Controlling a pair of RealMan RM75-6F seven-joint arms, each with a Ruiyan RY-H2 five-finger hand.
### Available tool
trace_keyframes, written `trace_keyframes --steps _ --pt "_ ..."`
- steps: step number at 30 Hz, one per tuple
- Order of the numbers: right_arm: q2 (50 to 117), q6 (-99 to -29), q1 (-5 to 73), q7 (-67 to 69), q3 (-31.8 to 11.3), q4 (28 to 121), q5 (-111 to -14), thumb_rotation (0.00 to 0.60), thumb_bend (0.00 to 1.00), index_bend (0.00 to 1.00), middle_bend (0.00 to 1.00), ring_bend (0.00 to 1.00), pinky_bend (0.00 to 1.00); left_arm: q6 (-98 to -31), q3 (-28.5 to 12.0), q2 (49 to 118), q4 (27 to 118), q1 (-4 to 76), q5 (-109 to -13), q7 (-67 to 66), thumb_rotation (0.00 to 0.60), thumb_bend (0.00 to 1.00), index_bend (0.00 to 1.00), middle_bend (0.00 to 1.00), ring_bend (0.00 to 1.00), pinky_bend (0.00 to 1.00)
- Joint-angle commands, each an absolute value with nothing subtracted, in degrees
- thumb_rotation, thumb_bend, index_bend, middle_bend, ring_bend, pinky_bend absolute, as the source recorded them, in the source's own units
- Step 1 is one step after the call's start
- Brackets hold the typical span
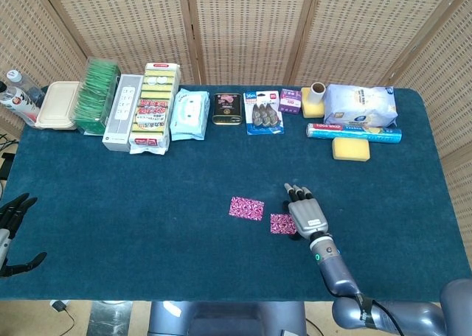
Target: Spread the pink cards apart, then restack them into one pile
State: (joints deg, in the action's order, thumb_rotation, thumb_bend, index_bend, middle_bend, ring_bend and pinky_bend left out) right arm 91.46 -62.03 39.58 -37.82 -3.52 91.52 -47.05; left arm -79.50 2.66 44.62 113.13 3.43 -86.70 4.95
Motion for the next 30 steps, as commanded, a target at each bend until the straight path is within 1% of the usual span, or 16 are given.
trace_keyframes --steps 1,5,16,30 --pt "91.7 -62.1 39.4 -37.7 -3.5 91.2 -47.3 0.599 0.18 0.4 0.0 0.0 0.06 -79.4 2.7 44.6 113.1 3.5 -86.7 4.9 0.6 0.21 0.0 0.0 0.0 0.06" --pt "91.9 -61.9 39.2 -37.6 -3.6 91.0 -47.3 0.6 0.19 0.4 0.0 0.0 0.06 -79.4 2.7 44.7 113.2 3.5 -86.7 4.9 0.6 0.21 0.0 0.0 0.0 0.06" --pt "91.4 -61.6 38.8 -36.9 -4.0 91.6 -47.3 0.6 0.27 0.41 0.0 0.0 0.07 -79.3 2.7 44.7 113.3 3.5 -86.7 4.6 0.6 0.21 0.0 0.0 0.0 0.06" --pt "90.7 -61.0 38.6 -36.4 -4.5 93.0 -46.9 0.6 0.32 0.44 0.0 0.0 0.08 -79.4 2.7 44.7 113.3 3.5 -86.8 4.7 0.6 0.21 0.0 0.0 0.0 0.06"
